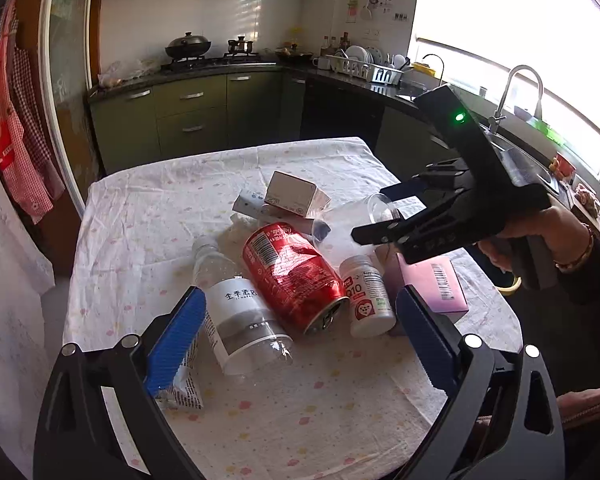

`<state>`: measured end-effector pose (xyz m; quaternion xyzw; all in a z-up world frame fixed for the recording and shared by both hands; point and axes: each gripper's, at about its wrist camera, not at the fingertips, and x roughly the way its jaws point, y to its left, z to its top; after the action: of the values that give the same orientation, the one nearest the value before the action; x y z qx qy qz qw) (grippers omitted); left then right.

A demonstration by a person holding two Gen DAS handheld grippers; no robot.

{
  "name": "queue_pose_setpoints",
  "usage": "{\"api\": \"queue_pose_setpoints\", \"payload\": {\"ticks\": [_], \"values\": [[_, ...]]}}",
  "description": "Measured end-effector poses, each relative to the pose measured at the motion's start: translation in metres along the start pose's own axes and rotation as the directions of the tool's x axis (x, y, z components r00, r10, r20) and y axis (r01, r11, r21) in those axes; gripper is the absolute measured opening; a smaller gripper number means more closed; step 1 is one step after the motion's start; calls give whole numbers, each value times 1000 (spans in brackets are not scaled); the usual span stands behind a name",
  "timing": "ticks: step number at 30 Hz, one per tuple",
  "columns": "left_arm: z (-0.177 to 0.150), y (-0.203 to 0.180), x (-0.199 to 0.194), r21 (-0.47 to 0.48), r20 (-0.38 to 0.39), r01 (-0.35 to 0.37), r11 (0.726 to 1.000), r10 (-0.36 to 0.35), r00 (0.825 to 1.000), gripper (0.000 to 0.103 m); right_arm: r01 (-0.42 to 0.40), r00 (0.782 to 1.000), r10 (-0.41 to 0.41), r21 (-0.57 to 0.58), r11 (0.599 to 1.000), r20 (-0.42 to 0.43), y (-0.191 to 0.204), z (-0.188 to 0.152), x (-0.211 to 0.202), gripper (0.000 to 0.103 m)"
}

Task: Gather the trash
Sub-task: 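Grasp the clear plastic cup with the right tool and lift, then carry the clear cup over the bin and open the right tool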

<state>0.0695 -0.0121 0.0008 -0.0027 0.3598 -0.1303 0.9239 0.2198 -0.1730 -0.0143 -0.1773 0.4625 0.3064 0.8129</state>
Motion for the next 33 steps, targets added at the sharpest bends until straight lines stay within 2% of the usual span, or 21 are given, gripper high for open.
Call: {"api": "queue_pose_setpoints", "payload": {"ticks": [2,3,6,11,15,17,20,25,27,31,33], "values": [[-1,-1,1,-1,-3,3,1000,-3,1000,95,13,1000,-13,-13,1000,-20,2,0,7,52],[-1,-2,2,-2,-5,5,1000,-5,1000,95,32,999,-32,-21,999,-16,3,0,6,51],[-1,-4,4,1,-8,5,1000,-5,1000,95,3,1000,-3,-9,1000,31,4,1,-8,51],[-1,-10,7,3,-13,11,1000,-11,1000,95,-20,987,16,23,1000,157,0,-4,-60,51],[-3,-19,10,21,-18,21,1000,-21,1000,95,13,970,-42,120,993,239,-27,-30,-109,51],[-4,-22,12,28,-23,28,999,-28,999,95,44,966,-93,201,979,241,-51,-53,-125,51],[-4,-26,16,33,-27,32,999,-31,999,95,157,957,-225,324,933,182,-91,-94,-133,51],[-2,-32,23,36,-39,33,999,-32,999,95,267,951,-311,493,828,6,-152,-162,-116,51],[-1,-35,26,40,-50,35,999,-33,998,95,300,945,-322,536,789,-55,-171,-185,-105,52],[2,-42,31,58,-62,29,998,-26,998,95,306,946,-307,605,735,-106,-197,-211,-87,54],[3,-44,33,67,-65,26,997,-21,998,95,309,945,-305,632,711,-119,-208,-219,-80,62]]}}
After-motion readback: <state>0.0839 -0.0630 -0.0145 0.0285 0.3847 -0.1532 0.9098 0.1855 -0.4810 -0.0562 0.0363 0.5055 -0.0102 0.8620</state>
